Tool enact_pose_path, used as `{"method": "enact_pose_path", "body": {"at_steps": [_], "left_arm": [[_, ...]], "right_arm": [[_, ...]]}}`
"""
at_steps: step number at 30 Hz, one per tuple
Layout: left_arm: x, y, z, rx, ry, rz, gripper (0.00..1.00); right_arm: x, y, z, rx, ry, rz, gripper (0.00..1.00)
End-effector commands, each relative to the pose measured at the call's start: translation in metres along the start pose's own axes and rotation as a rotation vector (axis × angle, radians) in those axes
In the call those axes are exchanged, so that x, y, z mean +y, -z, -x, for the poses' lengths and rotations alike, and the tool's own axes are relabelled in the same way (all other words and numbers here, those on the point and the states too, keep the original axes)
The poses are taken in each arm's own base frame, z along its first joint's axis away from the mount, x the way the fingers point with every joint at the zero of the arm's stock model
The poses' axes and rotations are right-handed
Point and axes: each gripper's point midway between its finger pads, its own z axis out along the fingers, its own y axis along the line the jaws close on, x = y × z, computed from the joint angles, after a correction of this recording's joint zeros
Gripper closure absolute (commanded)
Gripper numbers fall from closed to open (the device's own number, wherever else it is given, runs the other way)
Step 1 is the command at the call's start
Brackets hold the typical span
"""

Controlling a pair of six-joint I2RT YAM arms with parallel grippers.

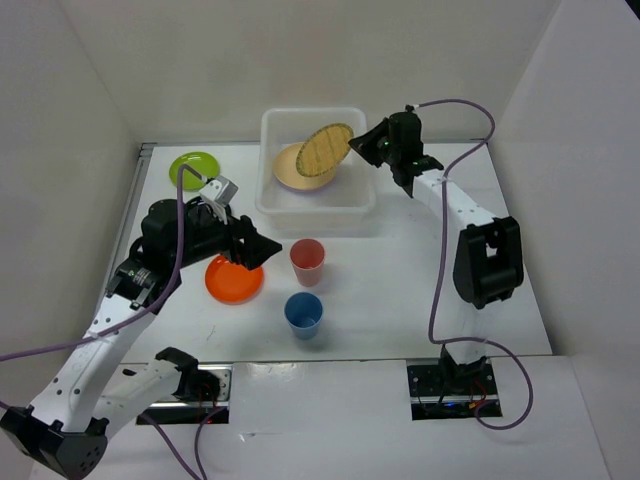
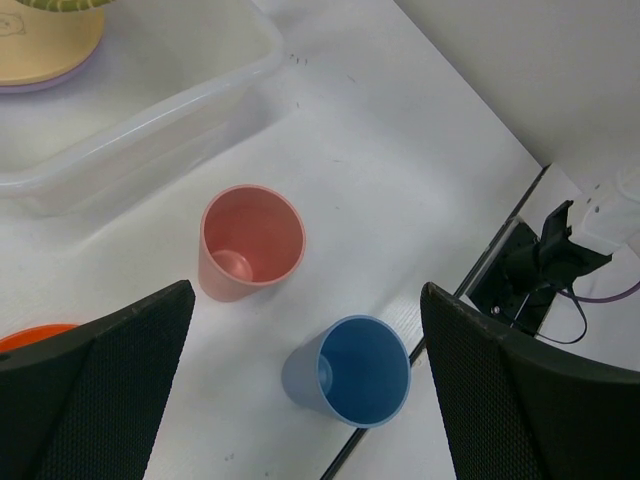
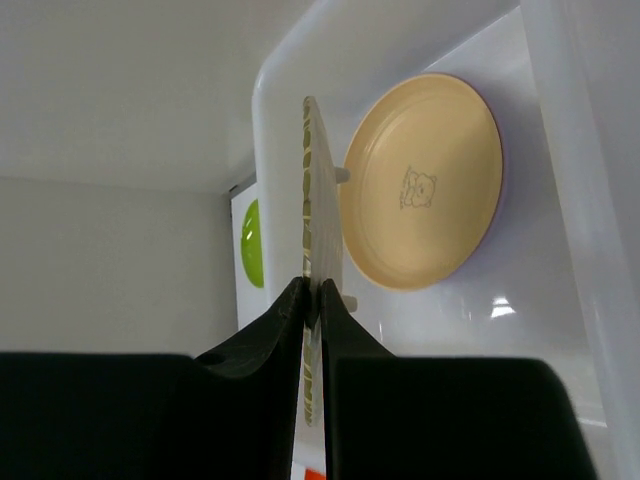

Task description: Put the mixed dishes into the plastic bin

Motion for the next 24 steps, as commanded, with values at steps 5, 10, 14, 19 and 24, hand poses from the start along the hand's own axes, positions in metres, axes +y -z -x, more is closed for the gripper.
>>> {"method": "enact_pose_path", "body": {"at_steps": [5, 10, 14, 19, 24], "left_arm": [[-0.003, 0.007, 0.008, -0.032, -0.019, 0.006, 0.0], [-0.005, 0.009, 0.01, -0.04, -0.014, 0.003, 0.0], [-0.007, 0.012, 0.015, -0.058, -0.014, 0.008, 0.0], [-0.008, 0.017, 0.015, -0.062, -0.005, 0.016, 0.0], [-0.008, 0.02, 0.014, -0.063, -0.004, 0.025, 0.0]], "right_arm": [[0.027, -0.049, 0.003, -0.028, 0.026, 0.132, 1.0], [0.019, -0.082, -0.006, -0.006, 0.055, 0.111, 1.0], [0.007, -0.106, -0.018, 0.025, 0.072, 0.078, 1.0], [-0.009, -0.124, -0.038, 0.068, 0.09, 0.009, 1.0], [-0.017, -0.132, -0.047, 0.089, 0.103, -0.029, 1.0]]}}
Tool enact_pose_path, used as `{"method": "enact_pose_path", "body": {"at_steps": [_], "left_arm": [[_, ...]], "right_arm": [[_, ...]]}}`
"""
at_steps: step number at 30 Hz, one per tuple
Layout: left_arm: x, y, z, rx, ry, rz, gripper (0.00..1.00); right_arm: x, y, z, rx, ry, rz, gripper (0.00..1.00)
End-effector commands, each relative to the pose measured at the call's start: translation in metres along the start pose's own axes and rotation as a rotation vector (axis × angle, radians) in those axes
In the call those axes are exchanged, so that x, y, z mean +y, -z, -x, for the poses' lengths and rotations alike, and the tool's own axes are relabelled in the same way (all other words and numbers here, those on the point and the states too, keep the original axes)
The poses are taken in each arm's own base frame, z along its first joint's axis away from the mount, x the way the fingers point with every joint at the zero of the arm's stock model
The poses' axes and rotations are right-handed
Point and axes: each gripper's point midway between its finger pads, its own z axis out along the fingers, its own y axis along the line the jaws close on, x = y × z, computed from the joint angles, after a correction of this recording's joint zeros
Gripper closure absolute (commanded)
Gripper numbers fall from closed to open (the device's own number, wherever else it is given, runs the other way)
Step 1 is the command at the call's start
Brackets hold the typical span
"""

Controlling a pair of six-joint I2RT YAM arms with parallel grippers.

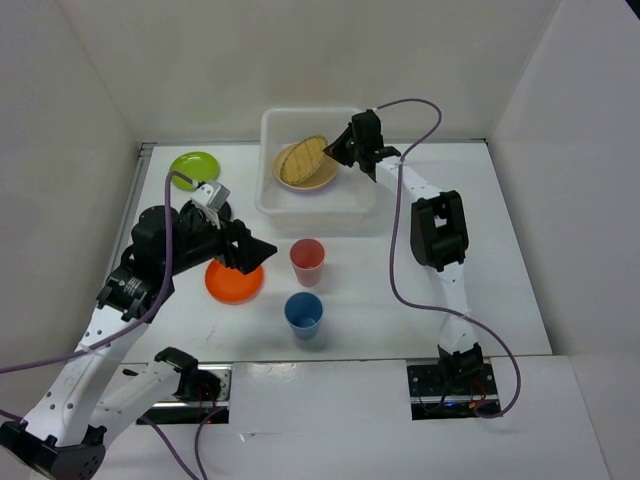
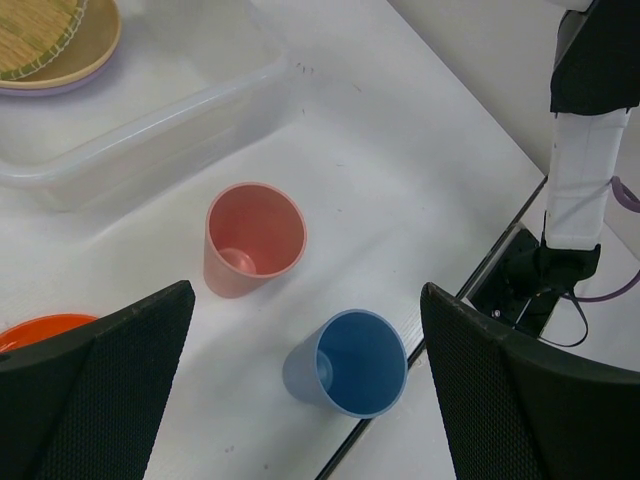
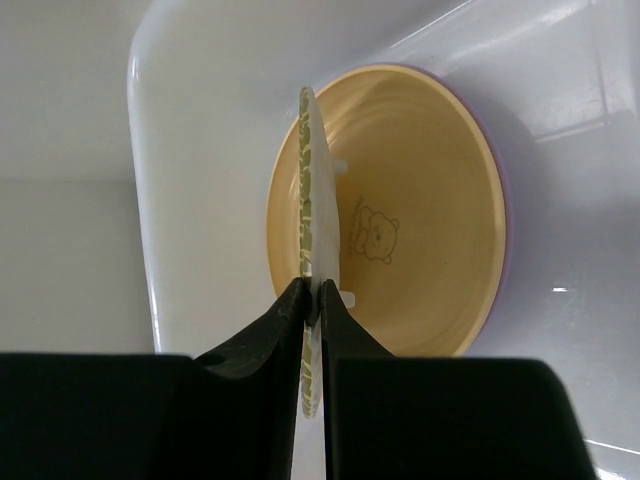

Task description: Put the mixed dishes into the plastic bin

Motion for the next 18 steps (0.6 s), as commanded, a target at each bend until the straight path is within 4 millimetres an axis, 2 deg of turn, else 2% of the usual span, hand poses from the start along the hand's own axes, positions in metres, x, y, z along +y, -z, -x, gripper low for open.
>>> {"method": "enact_pose_path", "body": {"at_steps": [1, 2, 4, 7, 11, 13, 15, 16, 18], "left_arm": [[-0.004, 0.005, 0.011, -0.035, 0.003, 0.001, 0.0], [-0.005, 0.007, 0.013, -0.042, -0.002, -0.001, 0.0], [-0.005, 0.007, 0.013, -0.043, -0.002, -0.001, 0.0], [-0.007, 0.009, 0.014, -0.05, -0.006, -0.004, 0.0], [-0.009, 0.011, 0.016, -0.058, -0.01, -0.006, 0.0], [-0.009, 0.011, 0.016, -0.058, -0.01, -0.006, 0.0], [-0.01, 0.014, 0.017, -0.066, -0.014, -0.008, 0.0], [-0.01, 0.014, 0.017, -0.066, -0.014, -0.008, 0.0], [-0.008, 0.012, 0.013, -0.058, -0.01, -0.006, 0.0]], "right_arm": [[0.024, 0.0, 0.01, -0.033, 0.031, 0.034, 1.0], [0.028, 0.003, 0.013, -0.029, 0.03, 0.029, 1.0], [0.013, -0.007, 0.004, 0.0, 0.038, -0.011, 0.98], [0.005, -0.01, 0.001, 0.02, 0.047, -0.052, 0.9], [-0.006, -0.01, 0.0, 0.022, 0.063, -0.105, 0.7], [-0.008, -0.01, 0.004, 0.007, 0.075, -0.124, 0.66], [-0.023, -0.013, -0.002, 0.032, 0.105, -0.178, 0.6], [-0.014, -0.012, 0.005, 0.023, 0.115, -0.165, 0.59], [-0.034, -0.016, -0.003, 0.051, 0.129, -0.236, 0.54]]}}
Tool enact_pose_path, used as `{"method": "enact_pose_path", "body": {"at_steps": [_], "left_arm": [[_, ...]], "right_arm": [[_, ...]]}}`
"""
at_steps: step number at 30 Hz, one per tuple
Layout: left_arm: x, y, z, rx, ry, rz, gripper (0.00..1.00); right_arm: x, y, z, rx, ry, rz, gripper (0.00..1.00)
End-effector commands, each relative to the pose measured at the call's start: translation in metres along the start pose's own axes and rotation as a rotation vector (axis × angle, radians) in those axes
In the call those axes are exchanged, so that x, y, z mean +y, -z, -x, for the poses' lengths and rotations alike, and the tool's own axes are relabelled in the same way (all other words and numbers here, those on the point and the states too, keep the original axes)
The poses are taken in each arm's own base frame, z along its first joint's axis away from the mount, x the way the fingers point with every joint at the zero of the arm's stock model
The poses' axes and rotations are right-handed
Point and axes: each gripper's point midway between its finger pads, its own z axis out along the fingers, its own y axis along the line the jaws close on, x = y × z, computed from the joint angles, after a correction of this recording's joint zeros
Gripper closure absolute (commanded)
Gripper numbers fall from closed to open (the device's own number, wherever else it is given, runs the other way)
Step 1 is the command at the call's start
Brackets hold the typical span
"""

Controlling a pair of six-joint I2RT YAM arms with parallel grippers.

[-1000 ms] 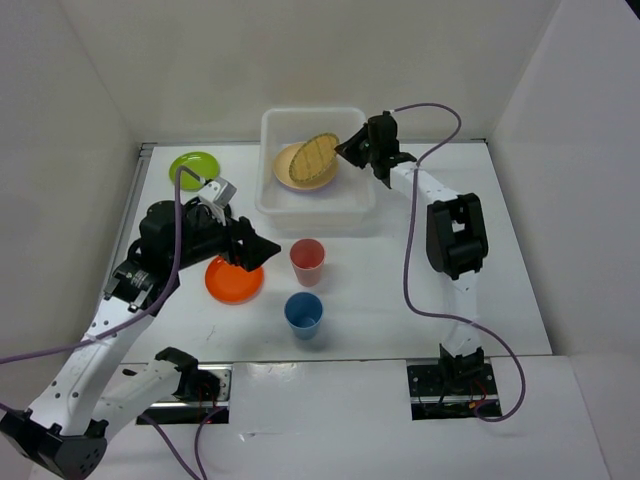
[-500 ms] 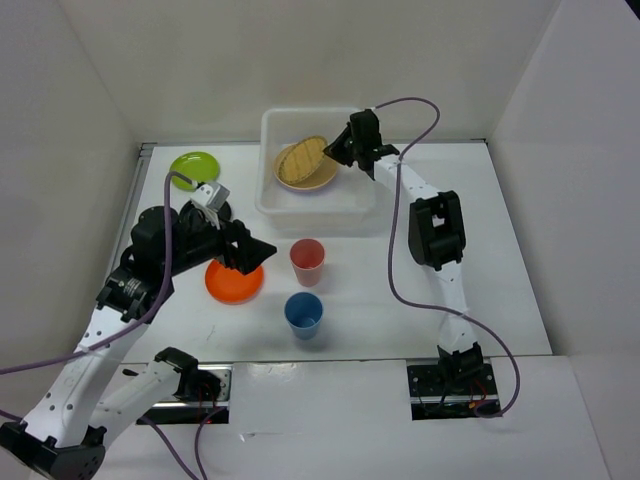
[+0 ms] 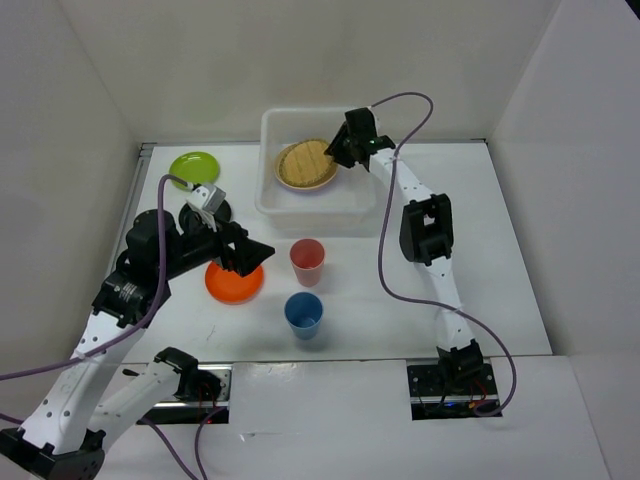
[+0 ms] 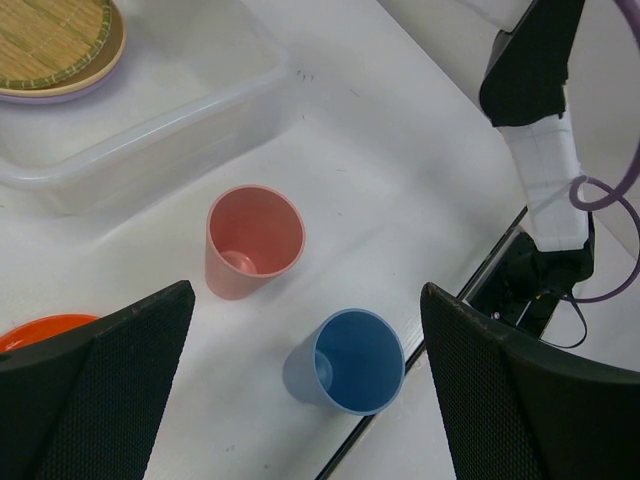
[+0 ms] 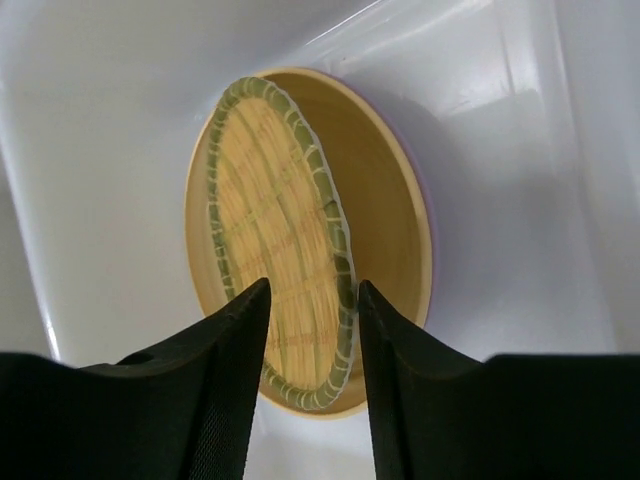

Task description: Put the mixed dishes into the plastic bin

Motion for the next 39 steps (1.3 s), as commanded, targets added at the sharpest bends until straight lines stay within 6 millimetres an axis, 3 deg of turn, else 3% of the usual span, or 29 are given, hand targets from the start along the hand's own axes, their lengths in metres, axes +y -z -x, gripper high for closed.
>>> {"method": "enact_pose_path", "body": {"at_steps": [1, 2, 3, 4, 5, 6, 8, 9, 10, 11, 14, 18, 19, 20, 21, 23, 24, 25, 26, 27, 31, 32, 33, 34, 35, 36, 37, 38, 39], "left_arm": [[-0.005, 0.004, 0.011, -0.04, -0.001, -0.009, 0.0], [-0.005, 0.004, 0.011, -0.04, -0.001, -0.009, 0.0], [-0.005, 0.004, 0.011, -0.04, -0.001, -0.009, 0.0], [-0.005, 0.004, 0.011, -0.04, 0.008, -0.009, 0.0], [-0.005, 0.004, 0.011, -0.04, 0.008, -0.009, 0.0], [-0.007, 0.007, 0.012, -0.047, 0.004, -0.012, 0.0], [-0.007, 0.007, 0.012, -0.048, 0.004, -0.012, 0.0], [-0.005, 0.007, 0.011, -0.041, 0.009, 0.001, 0.0], [-0.005, 0.007, 0.011, -0.041, 0.009, 0.001, 0.0], [0.001, 0.007, 0.01, -0.043, 0.013, 0.036, 0.0], [0.006, 0.008, 0.013, -0.053, 0.014, 0.067, 0.0], [0.022, 0.016, 0.026, -0.086, -0.009, 0.182, 0.0], [0.045, 0.021, 0.025, -0.081, -0.008, 0.314, 0.0], [0.059, 0.026, 0.027, -0.087, -0.004, 0.399, 0.0], [0.079, 0.038, 0.036, -0.125, -0.004, 0.528, 0.0], [0.092, 0.038, 0.04, -0.131, 0.014, 0.592, 0.0], [0.09, 0.033, 0.055, -0.171, 0.042, 0.576, 0.0], [0.09, 0.028, 0.062, -0.189, 0.052, 0.562, 0.0], [0.096, 0.025, 0.066, -0.198, 0.056, 0.565, 0.0], [0.094, 0.023, 0.085, -0.25, 0.06, 0.549, 0.0], [0.137, 0.007, 0.107, -0.275, 0.139, 0.588, 0.0], [0.169, 0.006, 0.107, -0.284, 0.205, 0.629, 0.0], [0.182, 0.006, 0.112, -0.301, 0.25, 0.624, 0.0], [0.19, 0.0, 0.11, -0.292, 0.312, 0.573, 0.0], [0.203, -0.002, 0.116, -0.315, 0.355, 0.552, 0.0], [0.227, 0.005, 0.114, -0.324, 0.414, 0.562, 0.0], [0.251, -0.006, 0.104, -0.3, 0.499, 0.55, 0.0], [0.26, -0.01, 0.103, -0.298, 0.518, 0.514, 0.0], [0.288, -0.007, 0.095, -0.292, 0.566, 0.543, 0.0]], "right_arm": [[0.013, 0.008, 0.01, -0.02, 0.076, -0.028, 0.52], [-0.002, -0.003, 0.006, -0.022, 0.086, -0.077, 0.5], [0.016, 0.01, 0.014, -0.041, 0.106, -0.065, 0.46], [0.016, 0.012, 0.019, -0.054, 0.129, -0.075, 0.44], [-0.008, -0.012, -0.002, -0.033, 0.15, -0.134, 0.41], [0.008, 0.008, 0.008, -0.042, 0.148, -0.106, 0.34], [0.017, 0.011, 0.015, -0.059, 0.146, -0.086, 0.29], [0.029, 0.022, 0.032, -0.123, 0.157, -0.062, 0.23], [0.022, 0.024, 0.02, -0.094, 0.189, -0.102, 0.21], [0.03, 0.036, 0.031, -0.124, 0.188, -0.1, 0.19], [0.053, 0.063, 0.033, -0.155, 0.256, -0.085, 0.15], [0.087, 0.133, 0.061, -0.249, 0.319, -0.078, 0.06], [0.099, 0.17, 0.065, -0.251, 0.323, -0.063, 0.03], [0.1, 0.191, 0.07, -0.26, 0.334, -0.071, 0.01], [0.108, 0.235, 0.085, -0.303, 0.324, -0.059, 0.01], [0.098, 0.274, 0.085, -0.298, 0.352, -0.115, 0.01], [0.115, 0.32, 0.087, -0.348, 0.377, -0.075, 0.01], [0.104, 0.314, 0.069, -0.285, 0.392, -0.135, 0.01], [0.107, 0.328, 0.066, -0.292, 0.398, -0.128, 0.01], [0.109, 0.34, 0.064, -0.305, 0.405, -0.133, 0.01], [0.087, 0.407, 0.06, -0.324, 0.386, -0.154, 0.01], [0.082, 0.418, 0.062, -0.345, 0.349, -0.157, 0.01], [0.065, 0.412, 0.051, -0.313, 0.37, -0.205, 0.01], [0.063, 0.449, 0.054, -0.356, 0.348, -0.145, 0.01], [0.062, 0.457, 0.05, -0.359, 0.339, -0.106, 0.01], [0.073, 0.464, 0.054, -0.406, 0.306, -0.018, 0.01], [0.053, 0.444, 0.036, -0.354, 0.321, -0.042, 0.01], [0.055, 0.464, 0.03, -0.337, 0.304, 0.064, 0.01], [0.038, 0.448, 0.03, -0.326, 0.296, 0.047, 0.01]]}}
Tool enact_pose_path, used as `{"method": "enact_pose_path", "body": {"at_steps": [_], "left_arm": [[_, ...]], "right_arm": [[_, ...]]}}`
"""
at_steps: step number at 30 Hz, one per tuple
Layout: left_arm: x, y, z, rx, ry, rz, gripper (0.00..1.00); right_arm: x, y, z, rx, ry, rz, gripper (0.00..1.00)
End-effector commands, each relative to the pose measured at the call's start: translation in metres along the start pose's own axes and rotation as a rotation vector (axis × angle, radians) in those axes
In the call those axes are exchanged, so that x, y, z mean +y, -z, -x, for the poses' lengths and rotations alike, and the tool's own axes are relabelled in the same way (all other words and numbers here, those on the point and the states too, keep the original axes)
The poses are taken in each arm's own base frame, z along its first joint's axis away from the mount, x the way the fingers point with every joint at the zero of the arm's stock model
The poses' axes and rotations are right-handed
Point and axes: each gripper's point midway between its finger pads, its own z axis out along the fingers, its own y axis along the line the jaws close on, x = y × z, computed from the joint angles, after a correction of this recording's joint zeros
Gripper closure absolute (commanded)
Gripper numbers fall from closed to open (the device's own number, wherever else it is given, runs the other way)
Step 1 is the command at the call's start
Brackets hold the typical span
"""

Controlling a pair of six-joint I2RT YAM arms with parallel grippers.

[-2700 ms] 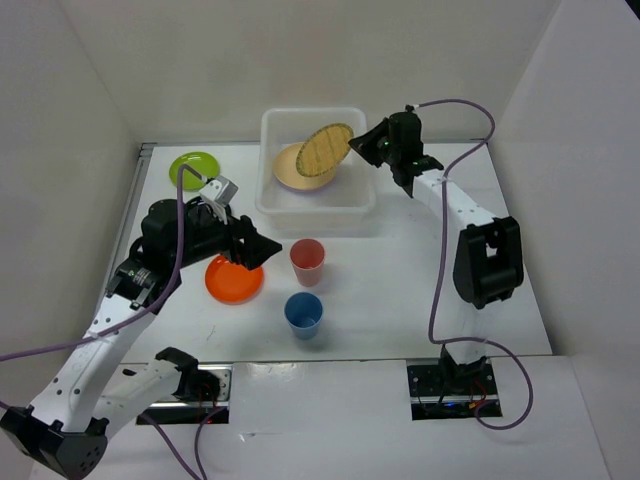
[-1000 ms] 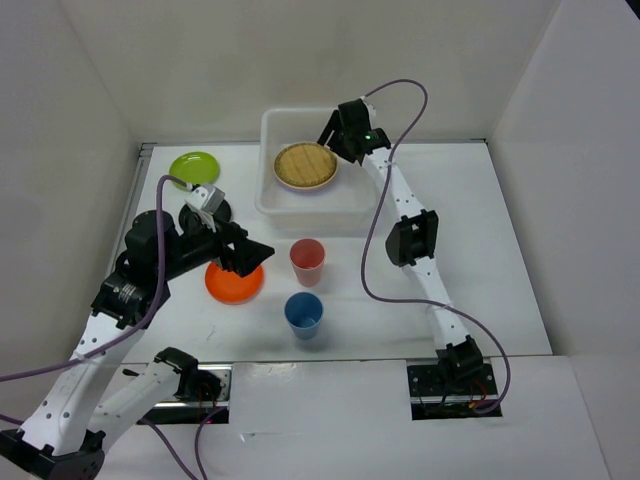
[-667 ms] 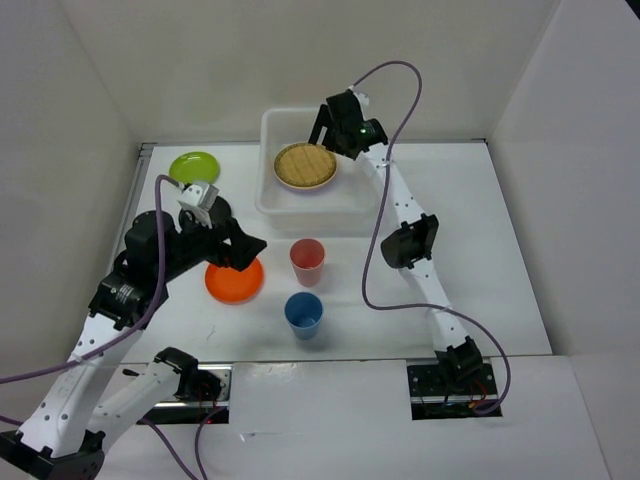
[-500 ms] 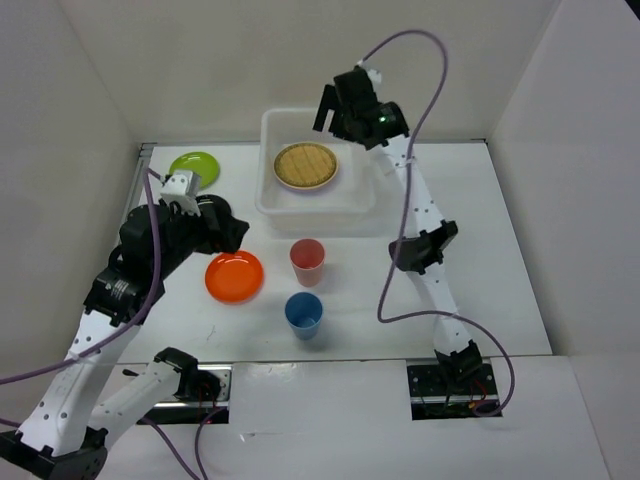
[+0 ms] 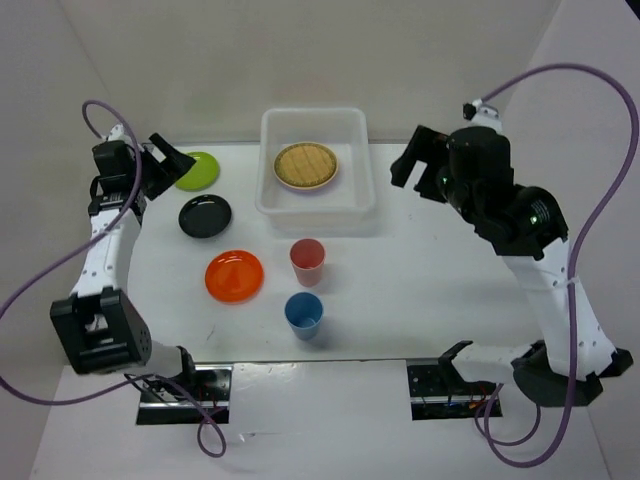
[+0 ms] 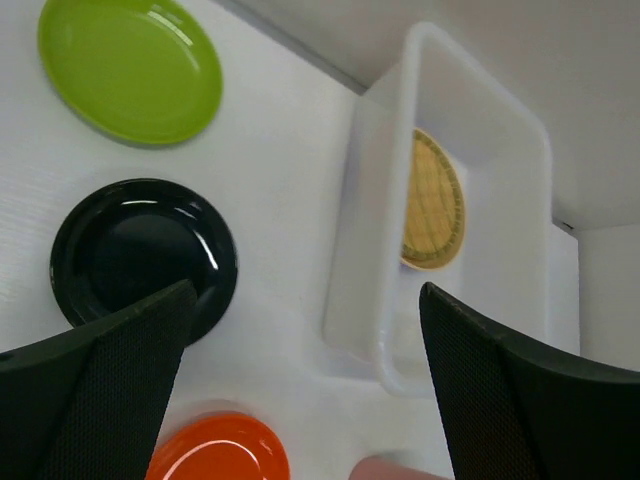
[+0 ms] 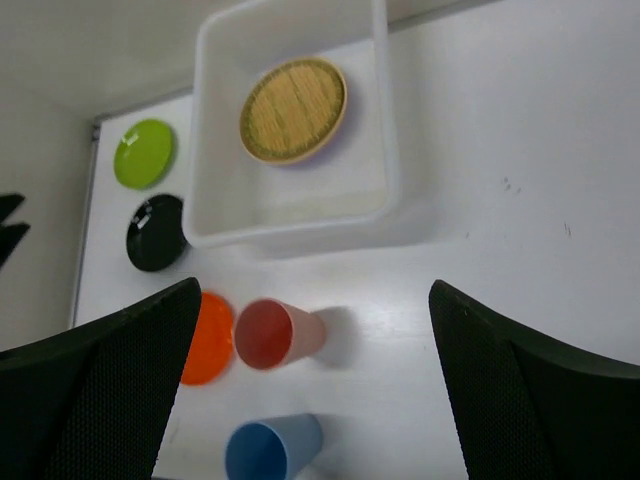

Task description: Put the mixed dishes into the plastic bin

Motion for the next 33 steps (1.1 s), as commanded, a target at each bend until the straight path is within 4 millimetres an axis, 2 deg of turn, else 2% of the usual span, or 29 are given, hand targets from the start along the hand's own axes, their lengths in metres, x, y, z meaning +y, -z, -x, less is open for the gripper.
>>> {"method": "enact_pose_path", "body": {"at_steps": [1, 2, 4, 5, 6, 7, 8, 10, 11, 12, 13, 14, 15, 17, 19, 22, 23, 25, 28, 30, 33], "left_arm": [[0.002, -0.024, 0.02, 0.014, 0.136, -0.128, 0.02], [0.01, -0.027, 0.019, 0.024, 0.159, -0.116, 0.05], [0.038, -0.032, 0.016, 0.026, 0.204, -0.065, 0.25], [0.046, -0.032, 0.017, 0.015, 0.224, -0.046, 0.32], [0.056, -0.032, 0.012, 0.02, 0.237, -0.027, 0.42], [0.069, -0.031, 0.012, 0.007, 0.249, 0.004, 0.59], [0.079, -0.031, 0.002, 0.022, 0.277, 0.027, 0.69], [0.098, -0.032, -0.01, 0.042, 0.308, 0.081, 0.83], [0.103, -0.031, -0.019, 0.064, 0.307, 0.094, 0.96], [0.109, -0.03, -0.021, 0.065, 0.303, 0.127, 0.98], [0.114, -0.03, -0.027, 0.073, 0.3, 0.142, 0.96], [0.12, -0.031, -0.037, 0.097, 0.292, 0.156, 0.61], [0.13, -0.03, -0.042, 0.098, 0.293, 0.185, 0.51], [0.136, -0.031, -0.053, 0.123, 0.284, 0.197, 0.47], [0.143, -0.032, -0.064, 0.148, 0.298, 0.212, 0.33], [0.149, -0.034, -0.083, 0.201, 0.305, 0.208, 0.3], [0.15, -0.032, -0.095, 0.227, 0.318, 0.204, 0.3], [0.144, -0.025, -0.101, 0.242, 0.305, 0.178, 0.3], [0.147, -0.015, -0.116, 0.273, 0.314, 0.206, 0.3], [0.144, -0.014, -0.117, 0.276, 0.293, 0.208, 0.3], [0.143, -0.018, -0.142, 0.348, 0.281, 0.21, 0.31]], "right_arm": [[-0.004, -0.023, -0.018, 0.013, -0.045, 0.085, 0.01], [-0.005, -0.02, -0.024, 0.029, -0.051, 0.11, 0.01], [-0.018, -0.034, -0.05, 0.087, -0.027, 0.076, 0.01], [-0.016, -0.034, -0.057, 0.104, -0.026, 0.096, 0.01], [-0.02, -0.042, -0.072, 0.136, -0.019, 0.088, 0.01], [-0.02, -0.042, -0.076, 0.143, -0.019, 0.1, 0.01], [-0.02, -0.045, -0.083, 0.159, -0.017, 0.104, 0.01], [-0.019, -0.049, -0.096, 0.184, -0.006, 0.131, 0.01], [-0.019, -0.051, -0.098, 0.192, -0.011, 0.139, 0.01], [-0.02, -0.057, -0.103, 0.201, -0.009, 0.134, 0.01], [-0.019, -0.056, -0.104, 0.208, 0.001, 0.146, 0.01], [-0.018, -0.058, -0.105, 0.204, 0.0, 0.149, 0.01], [-0.016, -0.061, -0.106, 0.208, 0.01, 0.159, 0.01], [-0.017, -0.066, -0.11, 0.217, 0.012, 0.154, 0.01], [-0.015, -0.069, -0.116, 0.237, 0.022, 0.168, 0.01], [-0.017, -0.074, -0.12, 0.247, 0.019, 0.163, 0.01], [-0.017, -0.074, -0.12, 0.247, 0.019, 0.162, 0.01], [-0.02, -0.075, -0.124, 0.257, 0.021, 0.156, 0.01], [-0.022, -0.077, -0.125, 0.258, 0.016, 0.156, 0.01], [-0.02, -0.077, -0.126, 0.265, 0.016, 0.167, 0.01], [-0.018, -0.077, -0.13, 0.276, 0.024, 0.184, 0.01]]}}
